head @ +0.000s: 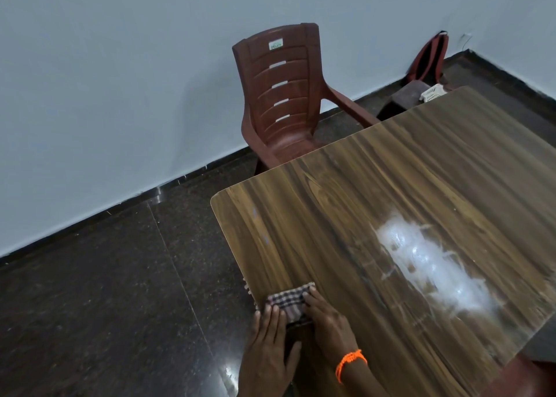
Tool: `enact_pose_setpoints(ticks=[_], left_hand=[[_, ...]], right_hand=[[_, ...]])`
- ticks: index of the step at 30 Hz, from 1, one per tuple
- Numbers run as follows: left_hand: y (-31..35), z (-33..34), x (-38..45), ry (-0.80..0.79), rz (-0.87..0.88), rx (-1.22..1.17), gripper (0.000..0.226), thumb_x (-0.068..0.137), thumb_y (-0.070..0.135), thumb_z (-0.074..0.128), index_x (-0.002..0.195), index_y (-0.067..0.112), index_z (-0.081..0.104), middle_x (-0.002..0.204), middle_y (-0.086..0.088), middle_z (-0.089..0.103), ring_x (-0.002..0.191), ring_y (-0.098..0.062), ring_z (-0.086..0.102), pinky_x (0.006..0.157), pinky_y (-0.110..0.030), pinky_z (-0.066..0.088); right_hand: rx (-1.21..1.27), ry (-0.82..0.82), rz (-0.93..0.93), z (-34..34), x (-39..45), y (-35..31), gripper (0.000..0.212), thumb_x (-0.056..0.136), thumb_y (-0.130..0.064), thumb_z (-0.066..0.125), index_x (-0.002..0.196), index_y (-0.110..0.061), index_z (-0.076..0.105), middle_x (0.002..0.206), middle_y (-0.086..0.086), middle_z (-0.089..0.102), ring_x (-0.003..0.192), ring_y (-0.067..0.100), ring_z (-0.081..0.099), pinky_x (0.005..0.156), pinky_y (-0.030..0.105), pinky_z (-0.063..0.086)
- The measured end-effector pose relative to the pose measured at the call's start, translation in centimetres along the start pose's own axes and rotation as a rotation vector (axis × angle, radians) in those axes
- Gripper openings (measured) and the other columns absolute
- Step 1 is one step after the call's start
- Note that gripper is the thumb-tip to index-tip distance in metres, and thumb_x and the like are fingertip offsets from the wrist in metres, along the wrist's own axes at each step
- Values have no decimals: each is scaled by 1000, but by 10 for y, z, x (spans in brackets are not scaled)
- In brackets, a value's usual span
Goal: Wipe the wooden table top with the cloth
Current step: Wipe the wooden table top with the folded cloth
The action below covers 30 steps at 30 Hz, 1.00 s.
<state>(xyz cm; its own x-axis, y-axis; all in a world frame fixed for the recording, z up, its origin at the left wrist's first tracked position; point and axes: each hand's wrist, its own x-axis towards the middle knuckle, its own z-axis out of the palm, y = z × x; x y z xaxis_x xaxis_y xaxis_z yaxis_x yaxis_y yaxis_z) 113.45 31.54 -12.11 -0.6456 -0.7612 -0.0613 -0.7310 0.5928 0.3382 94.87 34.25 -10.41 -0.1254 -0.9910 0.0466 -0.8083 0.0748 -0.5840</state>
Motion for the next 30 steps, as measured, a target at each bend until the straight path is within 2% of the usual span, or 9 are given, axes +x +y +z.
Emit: enact_pose_setpoints(ticks=[5, 8, 11, 14, 18, 21, 26, 28, 30], left_hand=[[-9, -10, 55, 8, 44, -30, 64, 100, 45, 48, 143, -2, 53, 153, -16, 49, 148, -28, 37, 118, -50, 29], [-28, -17, 77, 72, -24, -58, 63, 101, 43, 44, 141, -5, 53, 150, -19, 51, 146, -31, 40, 118, -54, 33], [-50, -18, 75, 114, -81, -54, 63, 103, 42, 39, 141, -7, 52, 150, -21, 51, 146, -33, 41, 120, -54, 28], [-65, -11, 50, 136, -19, 2, 64, 103, 43, 40, 142, -6, 52, 150, -21, 50, 147, -34, 38, 120, -54, 26], [-61, 6, 18, 180, 27, 11, 63, 98, 45, 51, 136, -5, 59, 146, -18, 56, 143, -33, 44, 115, -54, 32], [-42, 10, 24, 172, 61, -10, 60, 98, 45, 55, 135, -2, 62, 145, -17, 58, 143, -31, 45, 116, -52, 32], [-36, -2, 82, 140, 91, -32, 57, 103, 43, 51, 143, 3, 55, 153, -13, 50, 149, -25, 36, 121, -49, 31], [-46, -9, 108, 166, 89, -40, 55, 102, 39, 55, 141, 1, 57, 150, -16, 53, 148, -27, 39, 120, -52, 33], [-62, -17, 127, 197, 48, -38, 53, 102, 36, 57, 140, 0, 58, 148, -17, 55, 146, -29, 42, 120, -53, 32]], right_hand=[[-51, 80, 124, -7, 55, 11, 37, 81, 10, 60, 113, -5, 68, 132, 8, 57, 129, 22, 47, 103, 35, 44], [-82, 45, 95, 3, 96, -2, 32, 86, 2, 57, 116, -3, 65, 137, 11, 53, 134, 22, 40, 108, 33, 38], [-66, -7, 62, 21, 117, -22, 29, 90, -9, 57, 117, -3, 64, 138, 9, 52, 137, 22, 35, 109, 30, 36], [-29, -9, 6, 32, 106, -34, 27, 83, -5, 63, 109, -1, 68, 130, 12, 59, 132, 24, 43, 102, 37, 45], [19, 4, -81, 30, 61, -21, 31, 78, 5, 68, 106, -7, 70, 129, 7, 60, 129, 19, 47, 101, 32, 45], [35, 45, -52, 16, 44, -1, 35, 75, 11, 64, 104, -8, 71, 128, 4, 61, 128, 17, 48, 100, 31, 45], [-20, 146, 100, -1, 83, 19, 44, 68, 21, 66, 102, -5, 71, 122, 9, 64, 119, 24, 56, 103, 17, 38], [-14, 155, 130, 1, 115, 17, 41, 72, 18, 66, 106, -4, 71, 122, 11, 63, 118, 26, 57, 101, 19, 39], [1, 141, 123, 9, 144, 8, 38, 76, 14, 64, 109, -3, 69, 124, 12, 63, 119, 26, 56, 100, 28, 45]])
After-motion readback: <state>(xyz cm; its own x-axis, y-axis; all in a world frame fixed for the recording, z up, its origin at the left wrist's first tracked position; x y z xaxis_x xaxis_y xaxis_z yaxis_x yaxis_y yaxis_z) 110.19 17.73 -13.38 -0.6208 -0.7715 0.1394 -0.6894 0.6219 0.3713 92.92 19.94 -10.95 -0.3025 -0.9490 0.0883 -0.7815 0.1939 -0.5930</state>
